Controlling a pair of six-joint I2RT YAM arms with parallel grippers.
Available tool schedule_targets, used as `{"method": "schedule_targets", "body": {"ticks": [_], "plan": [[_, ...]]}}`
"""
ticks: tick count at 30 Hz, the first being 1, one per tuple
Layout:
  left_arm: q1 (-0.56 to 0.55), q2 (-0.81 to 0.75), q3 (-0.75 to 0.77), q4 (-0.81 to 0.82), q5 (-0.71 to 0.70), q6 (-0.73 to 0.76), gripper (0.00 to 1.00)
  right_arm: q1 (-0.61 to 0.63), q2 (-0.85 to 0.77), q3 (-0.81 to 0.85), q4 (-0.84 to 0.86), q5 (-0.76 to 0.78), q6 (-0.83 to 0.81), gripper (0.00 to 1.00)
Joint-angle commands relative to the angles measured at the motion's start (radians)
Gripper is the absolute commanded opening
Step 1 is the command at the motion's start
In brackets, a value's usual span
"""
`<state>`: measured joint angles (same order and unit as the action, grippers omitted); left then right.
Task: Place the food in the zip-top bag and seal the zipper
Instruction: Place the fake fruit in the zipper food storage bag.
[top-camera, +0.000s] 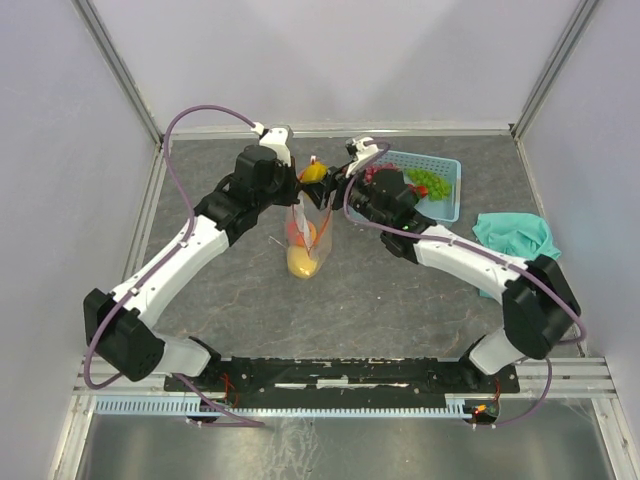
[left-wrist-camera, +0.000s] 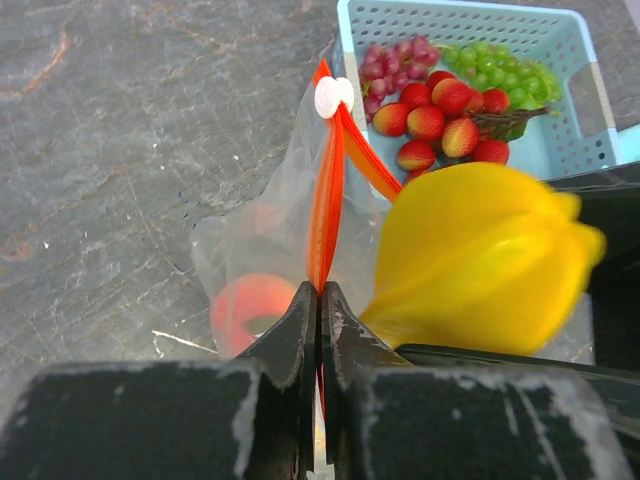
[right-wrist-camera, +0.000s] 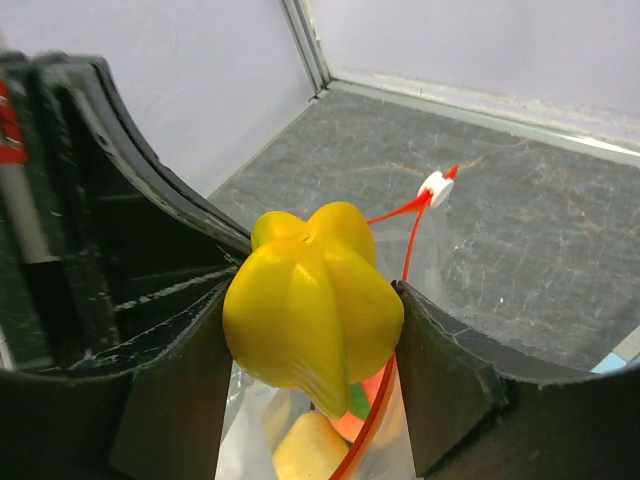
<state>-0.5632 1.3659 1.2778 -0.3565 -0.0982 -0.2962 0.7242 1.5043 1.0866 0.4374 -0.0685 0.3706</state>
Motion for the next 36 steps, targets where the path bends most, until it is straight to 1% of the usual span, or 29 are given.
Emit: {"method": "schedule_targets", "body": {"ticks": [1, 6, 11, 14, 17, 23, 30, 33, 36], "plan": [[-0.003, 0.016, 0.055, -0.031, -0.081, -0.081, 0.03, 0.005, 0.063, 0.018, 0.160, -0.019, 0.014, 0.49], [0.003, 0.047, 0.067, -0.073, -0.121, -0.122, 0.03, 0.005, 0.129, 0.018, 0.219, 0.013, -0.020, 0.50], [0.017, 0.079, 0.093, -0.109, -0.115, -0.150, 0.03, 0.005, 0.188, 0.023, 0.280, 0.029, -0.065, 0.52], [0.028, 0.079, 0.092, -0.113, -0.112, -0.168, 0.03, 0.006, 0.223, 0.032, 0.329, 0.030, -0.054, 0.53], [0.045, 0.077, 0.092, -0.125, -0.113, -0.185, 0.03, 0.005, 0.252, 0.048, 0.344, 0.030, -0.032, 0.55], [0.070, 0.067, 0.079, -0.125, -0.093, -0.198, 0.03, 0.006, 0.279, 0.058, 0.351, 0.049, -0.032, 0.63], [0.078, 0.067, 0.069, -0.118, -0.080, -0.207, 0.03, 0.004, 0.253, 0.091, 0.264, 0.006, -0.066, 0.80], [0.082, 0.066, 0.068, -0.118, -0.076, -0.208, 0.03, 0.003, 0.230, 0.101, 0.209, 0.002, -0.087, 0.84], [0.084, 0.066, 0.066, -0.118, -0.074, -0.210, 0.03, 0.001, 0.197, 0.112, 0.151, 0.008, -0.106, 0.84]]}}
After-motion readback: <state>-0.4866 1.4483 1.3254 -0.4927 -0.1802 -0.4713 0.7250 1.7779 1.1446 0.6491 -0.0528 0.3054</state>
